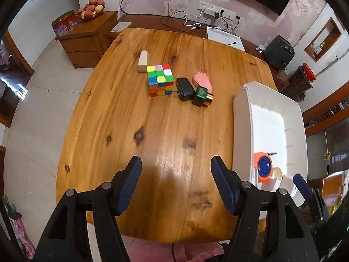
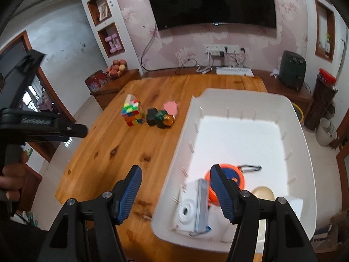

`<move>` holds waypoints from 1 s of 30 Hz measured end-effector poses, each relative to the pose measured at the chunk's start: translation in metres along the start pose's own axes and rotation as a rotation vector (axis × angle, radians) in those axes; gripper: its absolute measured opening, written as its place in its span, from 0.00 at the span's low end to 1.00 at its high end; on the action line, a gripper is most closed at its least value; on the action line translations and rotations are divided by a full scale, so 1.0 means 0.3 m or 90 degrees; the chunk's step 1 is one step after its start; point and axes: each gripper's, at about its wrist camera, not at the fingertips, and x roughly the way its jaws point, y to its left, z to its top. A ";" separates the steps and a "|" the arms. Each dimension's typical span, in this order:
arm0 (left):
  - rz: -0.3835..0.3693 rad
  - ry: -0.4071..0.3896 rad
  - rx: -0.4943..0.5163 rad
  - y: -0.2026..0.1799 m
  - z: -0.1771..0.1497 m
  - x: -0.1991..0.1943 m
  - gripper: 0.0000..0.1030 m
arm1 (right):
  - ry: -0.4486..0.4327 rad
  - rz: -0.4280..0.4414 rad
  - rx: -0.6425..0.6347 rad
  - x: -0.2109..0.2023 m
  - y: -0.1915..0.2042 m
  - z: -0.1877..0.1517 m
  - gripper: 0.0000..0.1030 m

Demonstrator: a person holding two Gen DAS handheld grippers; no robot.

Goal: Organize rigid objects
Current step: 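Withdraw both open tools from the bin back over the table, then move left tool toward the Rubik's cube while right tool approaches the green-and-gold box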

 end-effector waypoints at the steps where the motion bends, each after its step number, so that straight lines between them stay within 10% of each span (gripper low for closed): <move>1: -0.004 0.002 -0.001 0.009 0.017 0.002 0.68 | -0.009 0.003 0.000 0.001 0.016 0.011 0.64; 30: -0.052 0.084 -0.024 0.274 0.429 0.213 0.75 | -0.036 -0.071 0.048 0.393 0.276 0.228 0.64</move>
